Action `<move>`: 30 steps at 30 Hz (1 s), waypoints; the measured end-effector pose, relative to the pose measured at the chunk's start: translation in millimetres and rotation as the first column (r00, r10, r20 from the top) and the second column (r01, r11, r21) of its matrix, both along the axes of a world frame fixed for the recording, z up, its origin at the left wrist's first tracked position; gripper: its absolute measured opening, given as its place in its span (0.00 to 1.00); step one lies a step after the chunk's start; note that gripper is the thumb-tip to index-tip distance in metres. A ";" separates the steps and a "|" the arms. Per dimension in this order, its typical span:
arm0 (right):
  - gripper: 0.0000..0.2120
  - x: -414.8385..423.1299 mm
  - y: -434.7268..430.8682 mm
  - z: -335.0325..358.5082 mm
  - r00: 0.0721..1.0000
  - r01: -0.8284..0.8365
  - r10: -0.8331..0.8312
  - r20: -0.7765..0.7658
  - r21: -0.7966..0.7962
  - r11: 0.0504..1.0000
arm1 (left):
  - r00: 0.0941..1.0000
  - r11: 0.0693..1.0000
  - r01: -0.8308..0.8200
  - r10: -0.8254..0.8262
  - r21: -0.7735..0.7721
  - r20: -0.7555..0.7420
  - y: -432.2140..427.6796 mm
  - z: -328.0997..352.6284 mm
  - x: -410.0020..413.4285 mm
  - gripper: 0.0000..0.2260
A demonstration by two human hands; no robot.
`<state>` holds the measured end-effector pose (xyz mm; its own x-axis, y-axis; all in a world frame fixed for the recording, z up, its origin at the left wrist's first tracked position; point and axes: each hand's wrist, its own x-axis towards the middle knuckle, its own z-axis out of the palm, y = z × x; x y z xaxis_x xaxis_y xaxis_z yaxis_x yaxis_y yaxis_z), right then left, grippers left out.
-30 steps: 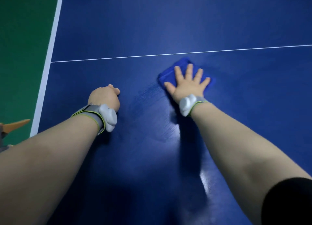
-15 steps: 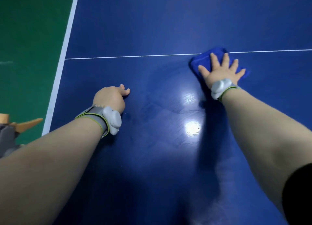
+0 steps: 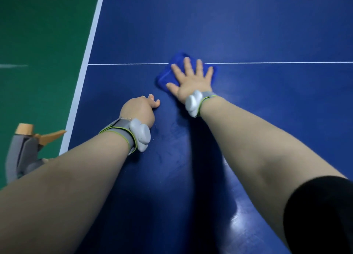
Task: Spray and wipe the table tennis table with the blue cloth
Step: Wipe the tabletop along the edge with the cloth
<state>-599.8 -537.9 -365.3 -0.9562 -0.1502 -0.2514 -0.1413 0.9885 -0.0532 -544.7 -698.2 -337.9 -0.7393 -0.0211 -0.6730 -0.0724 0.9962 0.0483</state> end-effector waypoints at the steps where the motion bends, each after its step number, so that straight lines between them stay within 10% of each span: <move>1: 0.33 2.0 -14.9 0.2 0.996 -0.087 0.087 0.005 -0.011 0.996 | 0.997 0.999 -0.002 0.005 0.041 -0.074 -2.5 -0.6 6.3 0.24; 6: 0.32 3.1 -7.2 0.9 0.985 -0.175 0.175 -0.004 -0.041 0.984 | 0.976 0.976 -0.054 0.096 0.211 -0.197 -2.2 15.6 28.0 0.27; 15: 0.34 42.6 16.1 0.9 0.959 0.282 -0.282 -0.007 -0.022 0.959 | 0.878 0.899 -0.157 0.316 0.408 -0.358 -7.6 23.4 82.3 0.22; 30: 0.34 219.6 -13.0 9.7 0.998 -0.006 0.007 0.058 -0.011 1.000 | 0.881 0.851 -0.108 0.321 0.513 -0.348 -35.3 71.3 200.0 0.15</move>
